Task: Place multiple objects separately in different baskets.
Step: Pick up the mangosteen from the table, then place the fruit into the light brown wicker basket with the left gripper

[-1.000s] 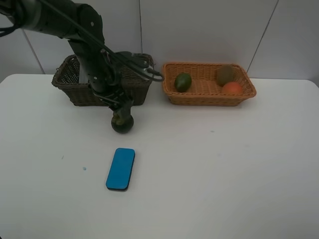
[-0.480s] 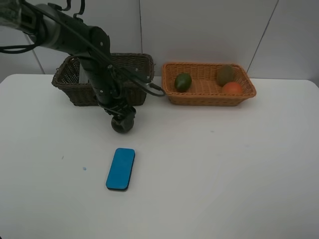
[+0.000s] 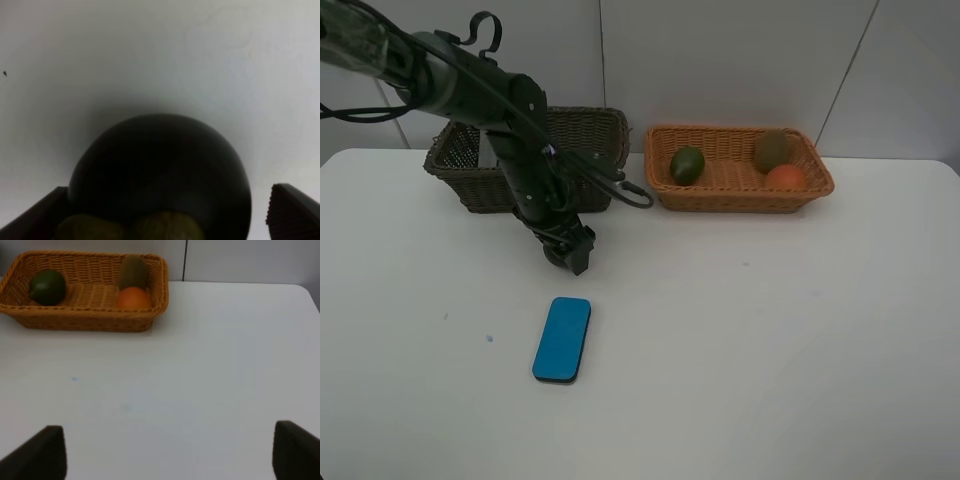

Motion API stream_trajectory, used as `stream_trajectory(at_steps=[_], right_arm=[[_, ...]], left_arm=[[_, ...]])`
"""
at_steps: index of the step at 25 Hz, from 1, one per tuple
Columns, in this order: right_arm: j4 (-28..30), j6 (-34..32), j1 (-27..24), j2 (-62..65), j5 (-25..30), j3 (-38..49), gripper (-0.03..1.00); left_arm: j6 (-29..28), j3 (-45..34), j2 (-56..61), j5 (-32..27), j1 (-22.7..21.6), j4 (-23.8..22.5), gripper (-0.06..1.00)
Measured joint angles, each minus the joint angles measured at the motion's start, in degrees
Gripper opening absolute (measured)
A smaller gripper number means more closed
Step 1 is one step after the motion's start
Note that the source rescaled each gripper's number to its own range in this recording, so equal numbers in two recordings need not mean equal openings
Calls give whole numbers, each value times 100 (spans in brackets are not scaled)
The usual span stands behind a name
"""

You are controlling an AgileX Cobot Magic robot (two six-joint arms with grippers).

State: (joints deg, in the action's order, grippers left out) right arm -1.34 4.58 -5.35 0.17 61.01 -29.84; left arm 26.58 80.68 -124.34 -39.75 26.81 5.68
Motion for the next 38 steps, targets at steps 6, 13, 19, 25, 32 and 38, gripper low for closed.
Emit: stream_trajectory(at_steps=[6,13,19,25,32,38], right_arm=[[5,0,0,0,0,0,100],[5,0,0,0,0,0,100],[5,0,0,0,0,0,100],[5,0,0,0,0,0,100],[5,0,0,0,0,0,100],[5,0,0,0,0,0,100]], left_arm=[[0,0,0,-9,0,0,82],[0,0,0,-26,0,0,82],[0,0,0,-38,0,0,82],[0,0,0,-50,0,0,82],[0,1,713,-341,0,21,82],[0,705,1413,-658,132,23,82]])
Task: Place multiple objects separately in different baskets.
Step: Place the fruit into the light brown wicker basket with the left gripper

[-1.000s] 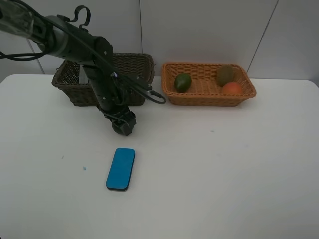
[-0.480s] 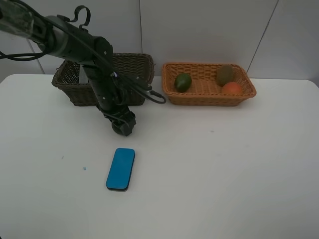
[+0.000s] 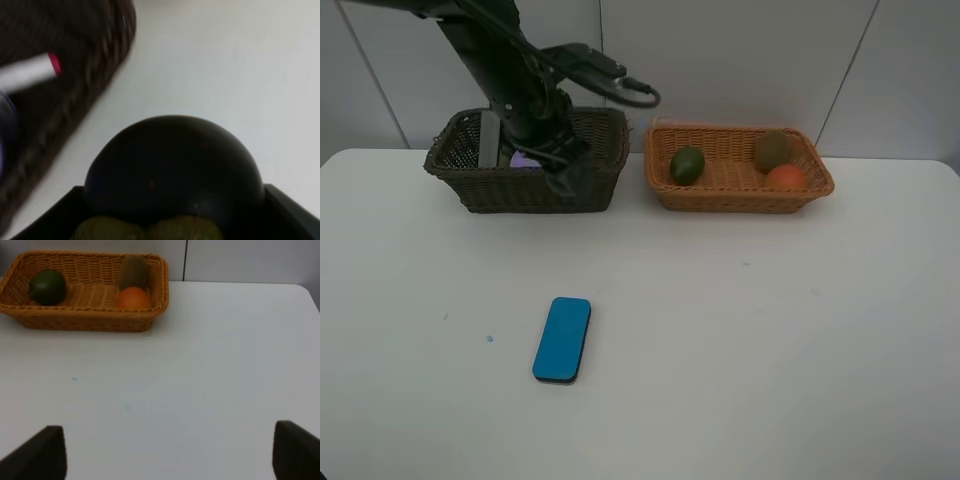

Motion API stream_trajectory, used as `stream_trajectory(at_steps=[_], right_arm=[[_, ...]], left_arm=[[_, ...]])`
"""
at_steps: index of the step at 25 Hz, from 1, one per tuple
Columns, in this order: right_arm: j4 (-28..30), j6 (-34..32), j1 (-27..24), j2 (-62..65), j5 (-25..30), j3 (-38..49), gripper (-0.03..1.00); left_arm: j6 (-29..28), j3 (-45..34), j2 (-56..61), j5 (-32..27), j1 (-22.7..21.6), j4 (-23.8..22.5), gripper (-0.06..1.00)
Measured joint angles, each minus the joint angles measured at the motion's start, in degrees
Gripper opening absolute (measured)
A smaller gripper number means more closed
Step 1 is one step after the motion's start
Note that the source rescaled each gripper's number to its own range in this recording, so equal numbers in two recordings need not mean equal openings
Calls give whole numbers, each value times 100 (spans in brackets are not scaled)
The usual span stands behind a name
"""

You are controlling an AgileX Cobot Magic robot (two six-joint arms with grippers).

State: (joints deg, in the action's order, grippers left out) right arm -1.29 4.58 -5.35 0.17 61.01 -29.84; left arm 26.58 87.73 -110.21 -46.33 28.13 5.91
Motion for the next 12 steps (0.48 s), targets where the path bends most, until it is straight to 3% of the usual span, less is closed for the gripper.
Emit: stream_trajectory(at_steps=[5,12], right_arm=[[0,0,0,0,0,0,100],[0,0,0,0,0,0,100]], left_arm=[[0,981,-152,80,249,0,82],[0,2236,-1101,669,393,35,82]])
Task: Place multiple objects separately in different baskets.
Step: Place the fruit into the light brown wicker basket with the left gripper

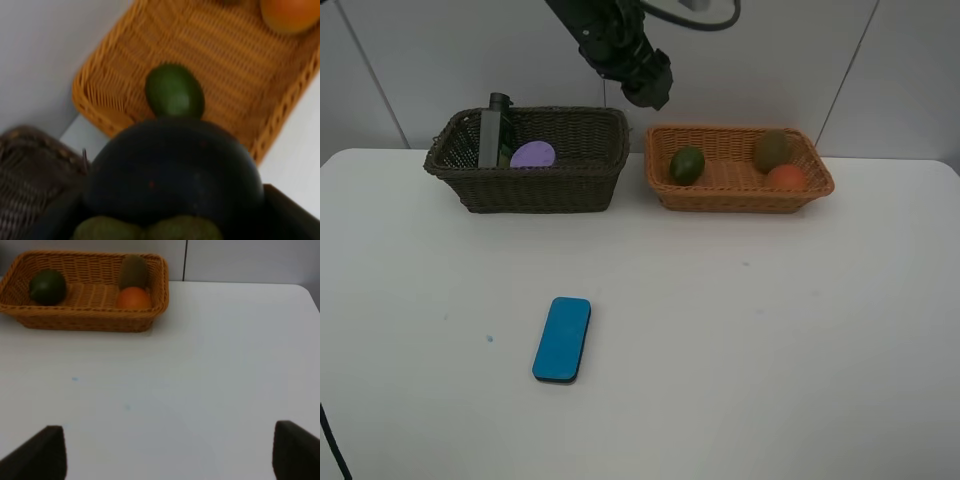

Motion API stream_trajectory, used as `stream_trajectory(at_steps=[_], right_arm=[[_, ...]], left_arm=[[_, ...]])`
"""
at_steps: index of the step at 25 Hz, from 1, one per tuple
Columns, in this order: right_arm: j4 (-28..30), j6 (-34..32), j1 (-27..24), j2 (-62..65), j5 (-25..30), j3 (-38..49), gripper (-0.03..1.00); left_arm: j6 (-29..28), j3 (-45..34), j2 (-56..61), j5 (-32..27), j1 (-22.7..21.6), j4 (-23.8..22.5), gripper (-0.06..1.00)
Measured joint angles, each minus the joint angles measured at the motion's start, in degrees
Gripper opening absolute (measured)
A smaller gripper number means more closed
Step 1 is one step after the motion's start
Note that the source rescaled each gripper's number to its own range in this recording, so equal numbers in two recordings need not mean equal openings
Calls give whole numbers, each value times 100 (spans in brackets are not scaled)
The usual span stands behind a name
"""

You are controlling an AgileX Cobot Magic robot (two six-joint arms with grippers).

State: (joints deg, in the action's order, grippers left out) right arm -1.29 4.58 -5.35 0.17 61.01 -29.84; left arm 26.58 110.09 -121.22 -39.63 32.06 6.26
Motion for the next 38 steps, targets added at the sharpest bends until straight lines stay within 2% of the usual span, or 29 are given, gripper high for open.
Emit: stream_trajectory(at_steps=[6,11,22,38], right_arm=[[0,0,0,0,0,0,100],[0,0,0,0,0,0,100],[0,0,0,0,0,0,100],[0,-5,0,0,0,0,100]], left_arm=[[138,977,-993,350,115,383,82],[362,1452,-1645,509,249,747,82],[673,1504,-2253,1164,321,1214,82],[888,1508,-2390,1574,325,1294,82]])
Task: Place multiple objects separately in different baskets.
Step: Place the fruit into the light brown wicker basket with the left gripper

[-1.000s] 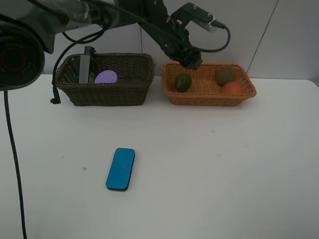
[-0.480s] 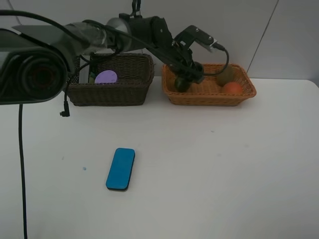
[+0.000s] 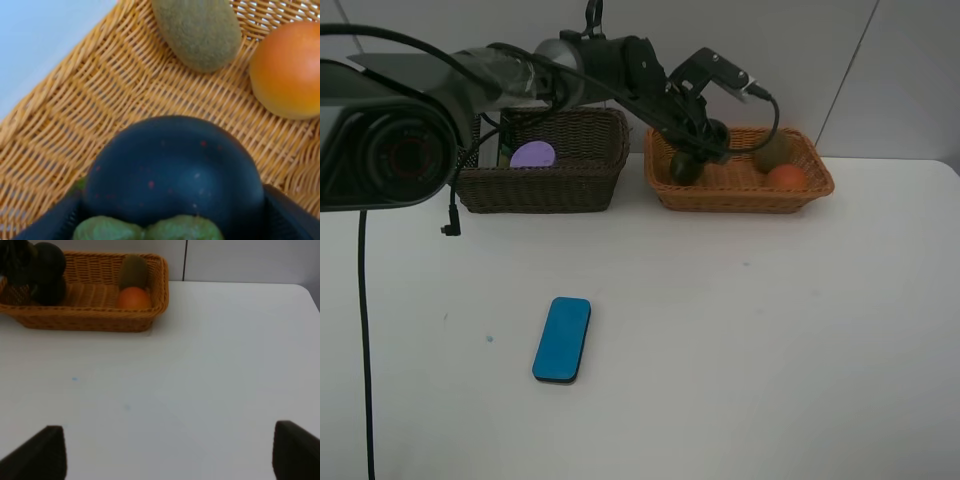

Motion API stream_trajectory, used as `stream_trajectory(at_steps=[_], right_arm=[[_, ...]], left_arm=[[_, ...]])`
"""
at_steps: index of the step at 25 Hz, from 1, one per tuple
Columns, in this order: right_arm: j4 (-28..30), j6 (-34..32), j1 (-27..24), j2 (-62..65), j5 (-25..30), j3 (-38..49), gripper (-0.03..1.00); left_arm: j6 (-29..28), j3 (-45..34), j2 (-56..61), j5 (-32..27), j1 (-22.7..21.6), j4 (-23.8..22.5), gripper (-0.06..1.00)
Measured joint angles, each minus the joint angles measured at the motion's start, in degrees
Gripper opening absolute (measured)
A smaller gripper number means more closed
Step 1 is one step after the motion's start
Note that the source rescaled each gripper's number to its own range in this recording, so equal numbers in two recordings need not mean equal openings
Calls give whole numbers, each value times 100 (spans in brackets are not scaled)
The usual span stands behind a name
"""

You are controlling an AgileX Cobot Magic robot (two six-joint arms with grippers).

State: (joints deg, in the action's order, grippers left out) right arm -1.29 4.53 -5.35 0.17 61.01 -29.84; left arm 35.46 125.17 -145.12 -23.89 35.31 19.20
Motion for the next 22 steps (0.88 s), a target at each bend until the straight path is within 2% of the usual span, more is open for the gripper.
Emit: stream_trajectory(at_steps=[10,15,22], right_arm=[[0,0,0,0,0,0,100],[0,0,0,0,0,0,100],[0,0,0,0,0,0,100]], left_arm=[[-8,0,-4,225,120,18,82],[-80,7,-4,298,131,45,95],[-85,7,-4,314,131,67,97]])
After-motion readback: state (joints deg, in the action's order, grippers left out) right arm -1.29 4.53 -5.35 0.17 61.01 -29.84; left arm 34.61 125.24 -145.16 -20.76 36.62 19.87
